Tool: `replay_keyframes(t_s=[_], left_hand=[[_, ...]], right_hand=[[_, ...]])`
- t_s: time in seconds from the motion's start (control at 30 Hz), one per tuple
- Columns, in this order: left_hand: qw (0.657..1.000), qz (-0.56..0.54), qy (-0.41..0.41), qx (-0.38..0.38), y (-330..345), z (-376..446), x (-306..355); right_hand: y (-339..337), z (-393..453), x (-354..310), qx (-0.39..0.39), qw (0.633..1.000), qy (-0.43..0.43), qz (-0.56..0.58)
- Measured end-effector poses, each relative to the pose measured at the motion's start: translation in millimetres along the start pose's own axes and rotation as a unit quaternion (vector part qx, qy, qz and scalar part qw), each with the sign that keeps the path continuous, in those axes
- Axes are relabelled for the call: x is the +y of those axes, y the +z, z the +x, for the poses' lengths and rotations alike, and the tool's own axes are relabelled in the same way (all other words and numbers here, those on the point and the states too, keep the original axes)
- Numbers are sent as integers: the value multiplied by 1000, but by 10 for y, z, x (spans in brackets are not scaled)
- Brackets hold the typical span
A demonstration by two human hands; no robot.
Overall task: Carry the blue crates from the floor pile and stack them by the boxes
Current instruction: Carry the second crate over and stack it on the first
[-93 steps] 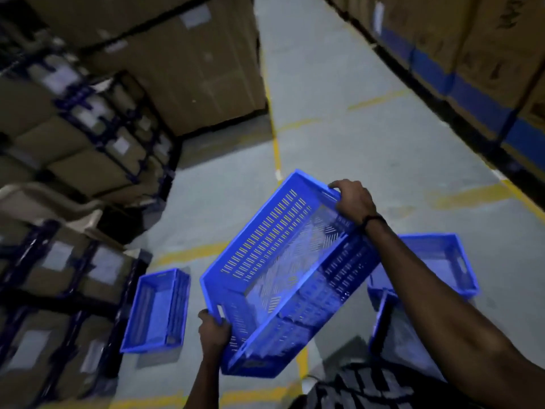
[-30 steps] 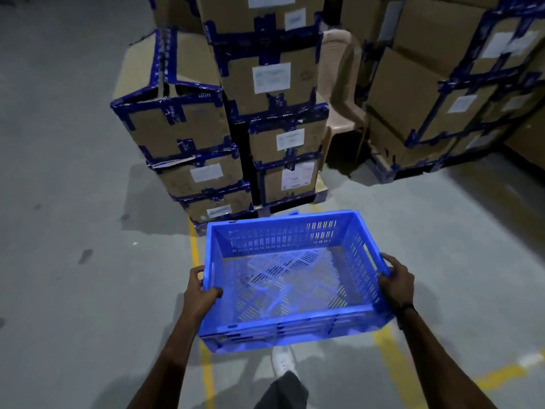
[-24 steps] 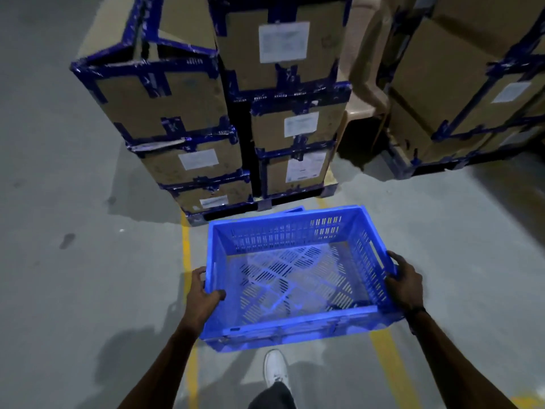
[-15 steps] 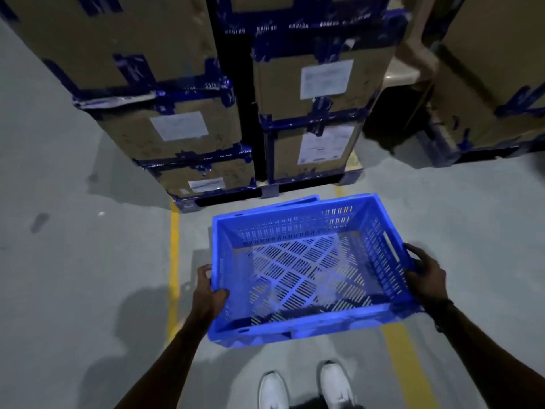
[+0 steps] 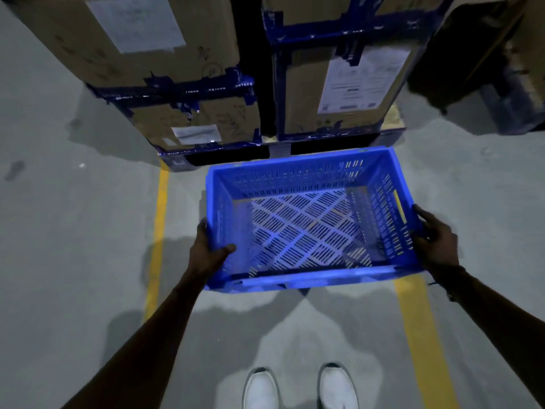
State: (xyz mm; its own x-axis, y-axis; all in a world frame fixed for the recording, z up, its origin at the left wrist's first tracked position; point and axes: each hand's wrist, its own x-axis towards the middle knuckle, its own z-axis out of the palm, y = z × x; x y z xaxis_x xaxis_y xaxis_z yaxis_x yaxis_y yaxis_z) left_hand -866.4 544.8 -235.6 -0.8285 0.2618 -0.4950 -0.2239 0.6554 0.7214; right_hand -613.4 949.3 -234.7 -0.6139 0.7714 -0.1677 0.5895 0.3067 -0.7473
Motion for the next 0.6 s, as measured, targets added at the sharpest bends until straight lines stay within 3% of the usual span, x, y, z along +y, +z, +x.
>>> replay_keyframes(t_s=[0.1, 0.23, 0.4, 0.6], left_hand=[[996, 83, 17, 9, 51, -1, 23], [990, 129, -57, -13, 38, -80, 2], [982, 167, -85, -10, -85, -30, -3], [980, 182, -77, 9, -139, 160, 53]], right_hand=[[71, 132, -104, 2, 998, -53, -34], [181, 308, -243, -5, 994, -88, -72], [413, 399, -150, -62, 972, -182, -139], [695, 386, -140, -28, 968, -189, -163]])
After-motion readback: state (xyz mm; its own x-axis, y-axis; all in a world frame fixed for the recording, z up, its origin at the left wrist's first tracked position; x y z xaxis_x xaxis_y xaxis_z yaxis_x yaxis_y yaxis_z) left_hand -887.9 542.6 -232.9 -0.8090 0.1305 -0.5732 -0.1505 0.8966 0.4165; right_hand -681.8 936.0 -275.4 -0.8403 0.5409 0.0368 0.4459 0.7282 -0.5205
